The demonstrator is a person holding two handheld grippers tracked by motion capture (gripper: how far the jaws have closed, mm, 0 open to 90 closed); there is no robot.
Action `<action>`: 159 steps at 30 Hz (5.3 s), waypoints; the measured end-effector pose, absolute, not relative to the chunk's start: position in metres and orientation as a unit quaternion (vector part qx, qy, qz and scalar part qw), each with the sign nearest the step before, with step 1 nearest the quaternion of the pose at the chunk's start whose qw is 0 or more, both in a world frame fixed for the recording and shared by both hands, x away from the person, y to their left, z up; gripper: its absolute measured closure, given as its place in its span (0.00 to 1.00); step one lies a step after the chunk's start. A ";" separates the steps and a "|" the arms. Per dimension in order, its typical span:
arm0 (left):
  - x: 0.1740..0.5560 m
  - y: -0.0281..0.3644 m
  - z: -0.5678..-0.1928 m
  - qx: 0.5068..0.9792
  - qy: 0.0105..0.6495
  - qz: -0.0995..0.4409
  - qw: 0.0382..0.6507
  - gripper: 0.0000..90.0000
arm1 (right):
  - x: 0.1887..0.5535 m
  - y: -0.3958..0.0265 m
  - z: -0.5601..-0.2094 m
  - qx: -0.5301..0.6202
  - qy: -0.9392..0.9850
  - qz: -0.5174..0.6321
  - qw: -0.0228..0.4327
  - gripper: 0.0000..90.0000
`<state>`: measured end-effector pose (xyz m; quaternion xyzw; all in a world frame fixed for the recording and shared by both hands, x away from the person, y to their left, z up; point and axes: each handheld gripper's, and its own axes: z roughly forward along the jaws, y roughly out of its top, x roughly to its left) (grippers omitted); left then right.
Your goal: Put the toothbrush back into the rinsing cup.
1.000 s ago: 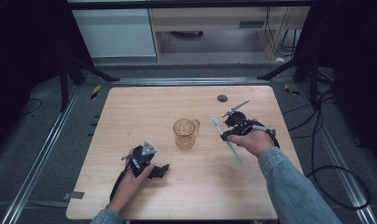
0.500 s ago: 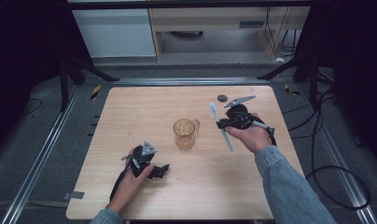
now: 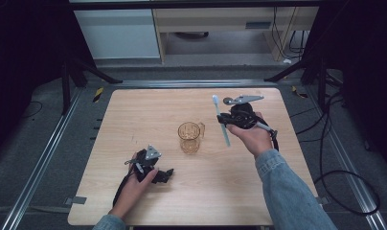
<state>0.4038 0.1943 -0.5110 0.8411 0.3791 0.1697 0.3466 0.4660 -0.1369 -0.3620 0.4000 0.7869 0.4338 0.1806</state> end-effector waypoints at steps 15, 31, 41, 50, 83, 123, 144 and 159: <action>0.404 0.194 -0.511 0.841 0.379 0.170 0.346 0.00 | 0.470 -0.130 -0.357 0.406 0.754 0.477 0.197 0.88; 0.404 0.194 -0.511 0.841 0.379 0.170 0.347 0.00 | 0.472 -0.129 -0.349 0.405 0.734 0.502 0.212 0.88; 0.404 0.194 -0.511 0.841 0.379 0.170 0.347 0.00 | 0.471 -0.125 -0.343 0.399 0.727 0.515 0.220 0.88; 0.404 0.194 -0.511 0.841 0.379 0.170 0.347 0.00 | 0.472 -0.122 -0.339 0.392 0.719 0.527 0.228 0.88; 0.404 0.194 -0.511 0.841 0.380 0.170 0.346 0.00 | 0.477 -0.108 -0.341 0.385 0.678 0.572 0.255 0.88; 0.403 0.194 -0.511 0.841 0.380 0.169 0.345 0.00 | 0.475 -0.099 -0.356 0.368 0.634 0.619 0.281 0.88; 0.404 0.194 -0.511 0.841 0.381 0.169 0.345 0.00 | 0.469 -0.107 -0.375 0.370 0.610 0.640 0.287 0.88; 0.404 0.194 -0.511 0.841 0.381 0.169 0.345 0.00 | 0.466 -0.105 -0.385 0.363 0.604 0.648 0.288 0.88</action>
